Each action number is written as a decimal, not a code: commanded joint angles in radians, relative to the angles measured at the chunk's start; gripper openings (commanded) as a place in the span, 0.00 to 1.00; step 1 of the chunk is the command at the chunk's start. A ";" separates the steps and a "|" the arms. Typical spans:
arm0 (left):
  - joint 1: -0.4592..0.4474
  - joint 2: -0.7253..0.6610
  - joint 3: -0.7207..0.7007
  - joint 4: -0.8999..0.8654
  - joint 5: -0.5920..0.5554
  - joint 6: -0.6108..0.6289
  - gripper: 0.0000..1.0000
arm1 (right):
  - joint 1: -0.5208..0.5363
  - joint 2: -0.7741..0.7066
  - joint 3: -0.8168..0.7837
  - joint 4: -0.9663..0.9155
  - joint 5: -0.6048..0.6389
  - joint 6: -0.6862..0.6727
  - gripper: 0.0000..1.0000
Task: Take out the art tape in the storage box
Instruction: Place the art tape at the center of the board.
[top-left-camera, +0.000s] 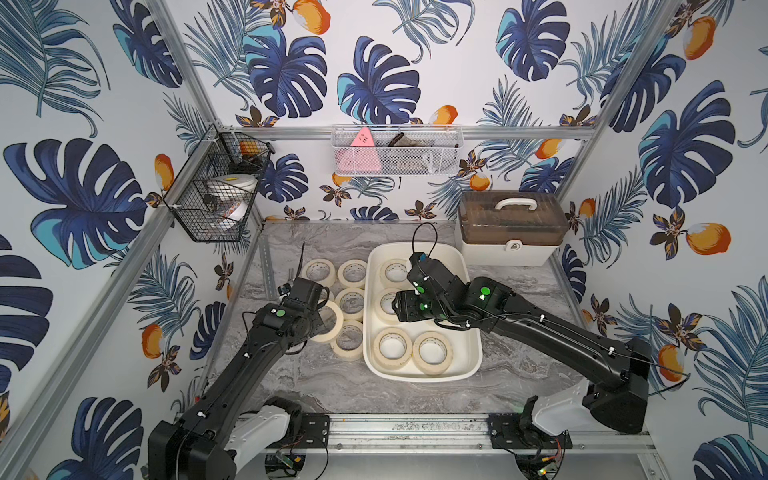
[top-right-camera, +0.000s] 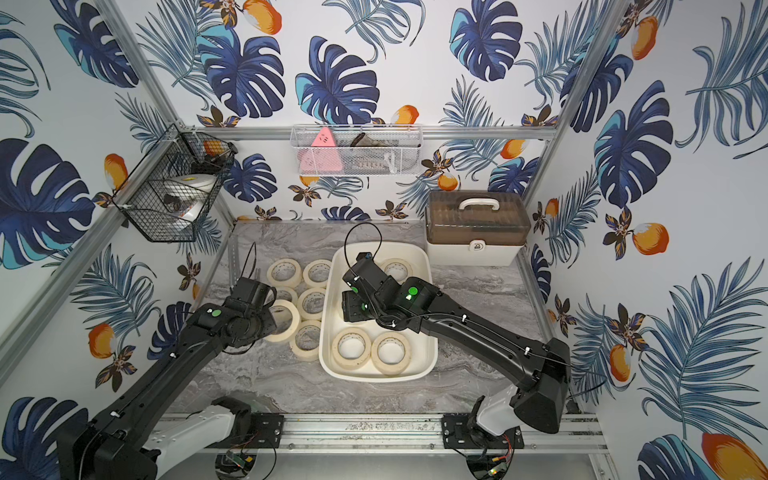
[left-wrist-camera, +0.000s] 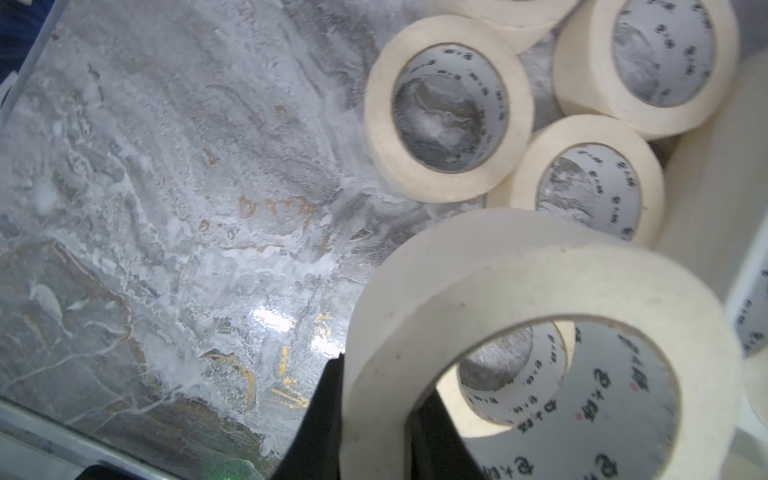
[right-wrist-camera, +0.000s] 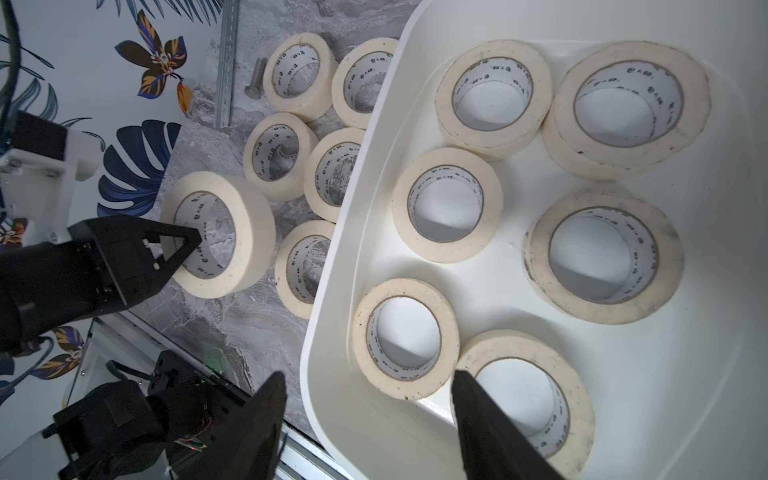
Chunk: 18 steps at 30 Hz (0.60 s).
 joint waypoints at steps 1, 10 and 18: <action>0.046 -0.005 -0.044 0.032 -0.017 -0.096 0.00 | -0.012 -0.016 -0.020 -0.027 0.030 -0.014 0.66; 0.144 0.003 -0.174 0.119 0.017 -0.158 0.00 | -0.084 -0.066 -0.110 -0.024 0.007 -0.027 0.67; 0.168 0.038 -0.252 0.199 0.005 -0.204 0.00 | -0.164 -0.114 -0.162 -0.043 -0.016 -0.061 0.67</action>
